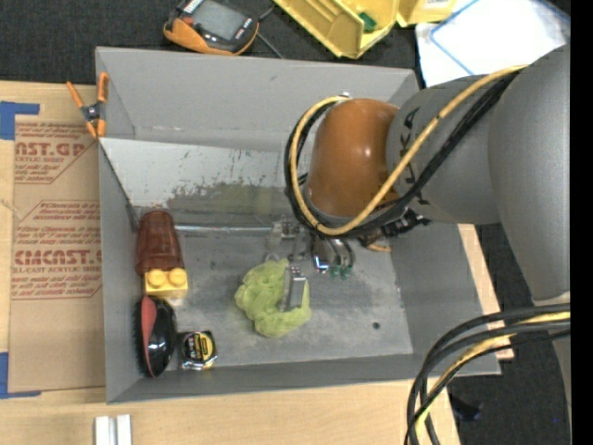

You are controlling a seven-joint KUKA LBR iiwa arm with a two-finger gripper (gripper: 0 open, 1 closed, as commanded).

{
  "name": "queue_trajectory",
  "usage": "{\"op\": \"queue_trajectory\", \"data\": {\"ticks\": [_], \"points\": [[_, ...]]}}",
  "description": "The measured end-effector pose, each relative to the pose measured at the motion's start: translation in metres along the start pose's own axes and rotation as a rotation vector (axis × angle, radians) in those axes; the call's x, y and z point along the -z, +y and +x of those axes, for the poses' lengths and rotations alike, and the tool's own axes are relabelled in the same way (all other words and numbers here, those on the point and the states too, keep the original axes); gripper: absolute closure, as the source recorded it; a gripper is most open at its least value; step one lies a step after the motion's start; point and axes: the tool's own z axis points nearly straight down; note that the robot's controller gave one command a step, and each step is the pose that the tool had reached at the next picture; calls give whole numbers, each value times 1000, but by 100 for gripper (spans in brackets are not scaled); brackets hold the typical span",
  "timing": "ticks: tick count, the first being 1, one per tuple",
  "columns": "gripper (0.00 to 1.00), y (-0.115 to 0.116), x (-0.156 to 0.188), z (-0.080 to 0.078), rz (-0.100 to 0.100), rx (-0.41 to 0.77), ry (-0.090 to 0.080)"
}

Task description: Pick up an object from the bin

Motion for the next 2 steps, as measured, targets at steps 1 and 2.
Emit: {"op": "queue_trajectory", "data": {"ticks": [1,2], "points": [[0,0,0,0,0,0,0],[0,3,-62,18,0,218,5]]}}
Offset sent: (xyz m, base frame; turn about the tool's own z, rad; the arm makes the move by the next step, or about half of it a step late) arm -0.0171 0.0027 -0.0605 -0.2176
